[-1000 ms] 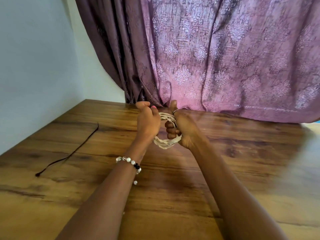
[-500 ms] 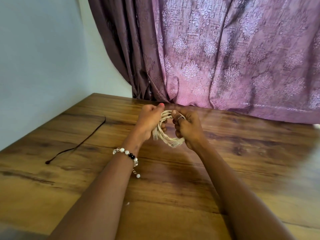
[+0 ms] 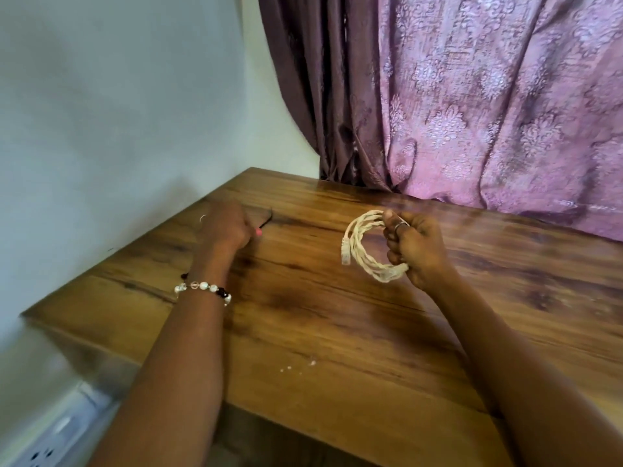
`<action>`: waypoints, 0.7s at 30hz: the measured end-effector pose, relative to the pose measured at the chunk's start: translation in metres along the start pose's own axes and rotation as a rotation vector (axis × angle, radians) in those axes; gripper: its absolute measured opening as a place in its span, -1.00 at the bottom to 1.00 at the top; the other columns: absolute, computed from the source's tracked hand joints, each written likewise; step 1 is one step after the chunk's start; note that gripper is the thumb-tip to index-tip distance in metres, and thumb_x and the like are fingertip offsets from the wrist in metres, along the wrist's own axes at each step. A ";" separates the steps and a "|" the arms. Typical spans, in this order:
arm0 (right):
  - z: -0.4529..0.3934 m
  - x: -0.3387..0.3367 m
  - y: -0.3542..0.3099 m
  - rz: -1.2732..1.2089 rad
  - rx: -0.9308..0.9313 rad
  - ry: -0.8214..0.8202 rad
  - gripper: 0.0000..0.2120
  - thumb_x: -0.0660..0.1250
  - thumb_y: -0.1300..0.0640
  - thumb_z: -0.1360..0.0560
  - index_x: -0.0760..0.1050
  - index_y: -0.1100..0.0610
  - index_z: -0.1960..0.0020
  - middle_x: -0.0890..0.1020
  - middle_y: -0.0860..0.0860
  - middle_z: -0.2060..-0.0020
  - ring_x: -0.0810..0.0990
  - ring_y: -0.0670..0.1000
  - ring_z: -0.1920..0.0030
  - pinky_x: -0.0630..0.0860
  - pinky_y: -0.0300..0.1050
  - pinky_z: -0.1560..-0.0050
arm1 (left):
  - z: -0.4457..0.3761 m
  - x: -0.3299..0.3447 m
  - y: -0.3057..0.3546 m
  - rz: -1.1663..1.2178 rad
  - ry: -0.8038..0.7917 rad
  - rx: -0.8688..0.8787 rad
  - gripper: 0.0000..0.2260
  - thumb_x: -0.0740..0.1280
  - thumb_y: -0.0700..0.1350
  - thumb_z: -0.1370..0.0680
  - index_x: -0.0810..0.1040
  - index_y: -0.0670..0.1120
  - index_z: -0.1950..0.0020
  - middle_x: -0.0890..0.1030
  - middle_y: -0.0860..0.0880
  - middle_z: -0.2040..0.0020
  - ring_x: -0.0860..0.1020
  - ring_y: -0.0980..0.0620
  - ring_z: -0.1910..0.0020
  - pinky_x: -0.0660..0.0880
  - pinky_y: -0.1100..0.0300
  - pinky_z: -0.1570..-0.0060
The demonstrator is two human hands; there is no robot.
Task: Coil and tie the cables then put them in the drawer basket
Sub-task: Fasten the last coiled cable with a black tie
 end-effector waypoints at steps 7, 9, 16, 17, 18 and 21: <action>0.004 0.008 -0.002 0.055 -0.049 -0.029 -0.71 0.22 0.17 -0.61 0.47 0.10 0.29 0.32 -0.12 0.61 0.17 -0.14 0.65 0.13 -0.36 0.61 | 0.030 -0.010 -0.009 -0.313 -0.108 0.012 -0.58 0.57 0.09 -0.30 0.36 -0.07 0.24 0.55 -0.19 -0.05 0.53 -0.23 -0.09 0.53 -0.08 -0.03; 0.006 0.007 0.000 0.071 -0.051 -0.019 -0.70 0.22 0.18 -0.61 0.48 0.11 0.30 0.32 -0.11 0.60 0.17 -0.14 0.65 0.12 -0.36 0.60 | 0.038 -0.012 -0.006 -0.402 -0.103 0.053 -0.65 0.55 -0.05 -0.37 0.48 -0.14 0.02 0.55 -0.21 -0.11 0.53 -0.22 -0.11 0.52 -0.04 -0.01; 0.009 0.005 0.000 0.098 -0.048 -0.004 -0.69 0.23 0.15 -0.60 0.45 0.10 0.32 0.31 -0.07 0.57 0.18 -0.14 0.66 0.13 -0.37 0.60 | 0.051 -0.003 0.009 -0.049 -0.175 0.078 -0.74 0.39 -0.36 -0.46 0.50 -0.16 -0.10 0.63 -0.19 0.19 0.62 -0.09 0.30 0.53 0.09 0.33; 0.009 0.005 0.000 0.096 -0.046 -0.002 -0.69 0.23 0.15 -0.60 0.45 0.11 0.32 0.31 -0.07 0.57 0.18 -0.14 0.66 0.13 -0.36 0.60 | 0.053 0.003 0.012 0.145 -0.237 0.055 -0.71 0.38 -0.40 -0.45 0.47 -0.11 -0.07 0.60 -0.16 0.29 0.57 -0.03 0.44 0.51 0.14 0.46; 0.009 0.004 0.000 0.096 -0.048 0.000 -0.69 0.23 0.15 -0.60 0.44 0.11 0.32 0.31 -0.07 0.57 0.18 -0.14 0.66 0.13 -0.36 0.60 | 0.057 0.008 0.020 0.300 -0.290 0.057 -0.69 0.36 -0.41 -0.46 0.45 -0.08 -0.06 0.58 -0.14 0.34 0.53 0.01 0.51 0.48 0.19 0.54; 0.009 0.000 -0.002 0.109 -0.050 0.003 -0.70 0.23 0.14 -0.60 0.45 0.11 0.31 0.31 -0.09 0.59 0.18 -0.14 0.66 0.13 -0.34 0.59 | 0.069 0.015 0.050 0.527 -0.360 0.151 -0.82 0.35 -0.31 -0.52 0.52 -0.09 -0.07 0.56 -0.09 0.29 0.50 0.07 0.49 0.49 0.22 0.52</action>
Point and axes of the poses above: each hand's wrist, its own z-axis away from the middle knuckle, its own x-axis out of the palm, y = z × x, the point moved 9 cm from there along -z, towards the middle knuckle
